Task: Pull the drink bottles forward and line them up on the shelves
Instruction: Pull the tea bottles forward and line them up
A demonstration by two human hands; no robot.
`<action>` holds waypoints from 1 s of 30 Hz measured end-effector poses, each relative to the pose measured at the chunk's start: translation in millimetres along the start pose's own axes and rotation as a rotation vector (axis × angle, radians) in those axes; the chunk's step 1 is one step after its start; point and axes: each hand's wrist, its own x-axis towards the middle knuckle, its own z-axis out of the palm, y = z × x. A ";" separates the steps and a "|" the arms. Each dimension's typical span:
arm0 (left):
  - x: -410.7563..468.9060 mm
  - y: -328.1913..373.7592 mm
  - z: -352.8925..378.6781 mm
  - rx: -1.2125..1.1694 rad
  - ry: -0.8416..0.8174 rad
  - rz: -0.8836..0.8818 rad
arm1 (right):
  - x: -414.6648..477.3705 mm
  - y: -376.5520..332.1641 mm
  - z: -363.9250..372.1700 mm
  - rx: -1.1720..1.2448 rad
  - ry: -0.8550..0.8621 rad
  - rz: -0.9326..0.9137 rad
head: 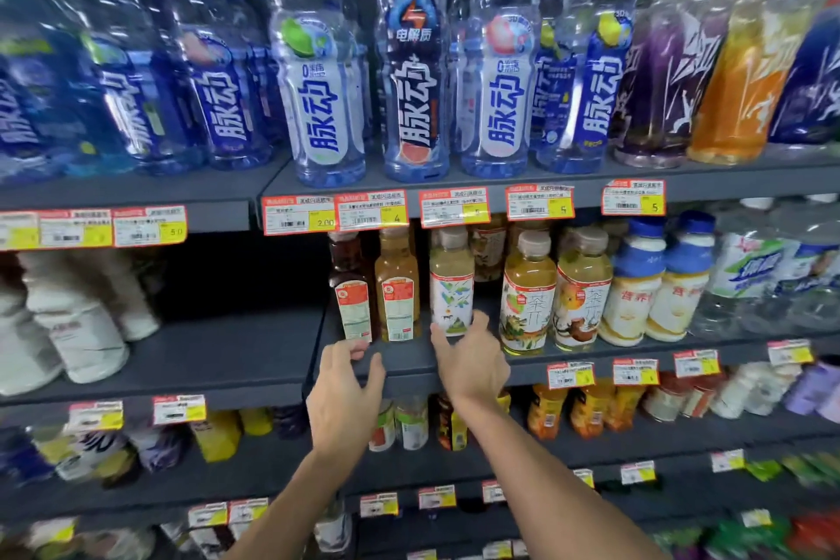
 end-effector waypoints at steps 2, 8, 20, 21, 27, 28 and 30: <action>0.3 4.3 2.3 0.004 -0.009 0.023 | 0.7 1.6 -2.8 0.021 -0.009 -0.001; 4.8 32.9 21.2 -0.128 -0.159 0.080 | -14.8 15.7 -8.3 0.154 -0.003 -0.017; 12.9 82.0 74.8 -0.198 -0.228 -0.044 | -10.1 60.6 -26.8 0.215 -0.166 -0.231; 14.5 83.3 76.7 -0.185 -0.232 -0.050 | -8.9 62.0 -28.2 0.210 -0.174 -0.225; 18.5 83.7 76.9 -0.163 -0.250 -0.058 | -3.0 59.7 -32.2 0.242 -0.237 -0.195; 18.0 83.4 76.4 -0.164 -0.248 -0.058 | -2.0 59.1 -30.9 0.249 -0.247 -0.196; 17.1 83.2 74.9 -0.159 -0.240 -0.047 | -1.0 58.6 -27.0 0.263 -0.258 -0.195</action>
